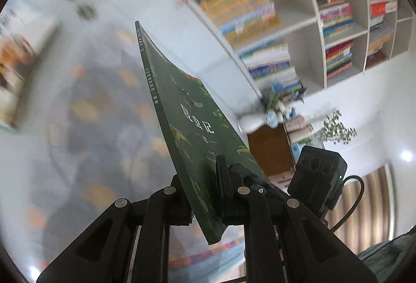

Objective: Organize books
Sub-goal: 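Carry the green book onto the stack and lay it flat, then open the left tool and withdraw it from the stack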

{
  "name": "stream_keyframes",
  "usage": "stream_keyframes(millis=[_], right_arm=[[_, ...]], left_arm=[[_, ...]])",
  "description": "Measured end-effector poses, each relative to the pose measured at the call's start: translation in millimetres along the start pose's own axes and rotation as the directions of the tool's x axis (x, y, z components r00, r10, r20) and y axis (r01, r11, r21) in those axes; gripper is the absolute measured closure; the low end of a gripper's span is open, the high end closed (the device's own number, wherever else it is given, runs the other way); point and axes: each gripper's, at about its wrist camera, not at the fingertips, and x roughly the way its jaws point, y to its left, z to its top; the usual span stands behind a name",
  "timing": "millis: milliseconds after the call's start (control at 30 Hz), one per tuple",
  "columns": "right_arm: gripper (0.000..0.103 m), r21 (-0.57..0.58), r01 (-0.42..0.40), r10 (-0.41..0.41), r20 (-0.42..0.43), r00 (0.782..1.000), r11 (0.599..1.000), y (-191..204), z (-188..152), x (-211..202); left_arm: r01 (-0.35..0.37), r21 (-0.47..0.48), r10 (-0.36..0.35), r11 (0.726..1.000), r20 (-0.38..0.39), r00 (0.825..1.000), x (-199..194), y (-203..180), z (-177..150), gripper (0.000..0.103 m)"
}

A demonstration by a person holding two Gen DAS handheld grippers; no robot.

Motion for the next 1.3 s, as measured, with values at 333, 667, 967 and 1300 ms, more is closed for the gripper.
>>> stream_keyframes(millis=[333,667,967,1300], right_arm=[[0.068,-0.067,-0.075,0.069,-0.09,0.994,0.995,112,27,163],[0.068,0.022,0.014,-0.009,-0.207,0.978,1.0,108,19,254],[0.067,-0.023,0.117,-0.119,-0.201,0.972,0.993,120,23,291],[0.067,-0.016,0.123,-0.123,-0.275,0.954,0.992,119,9,320]], left_arm=[[-0.145,-0.034,0.147,0.989,0.082,0.986,-108,104,50,0.091],[-0.12,-0.146,0.124,0.982,0.022,0.992,-104,196,76,0.09],[-0.121,-0.144,0.115,0.982,-0.052,0.992,-91,236,101,0.09],[-0.242,-0.156,0.227,0.958,-0.106,0.968,-104,271,99,0.082]])
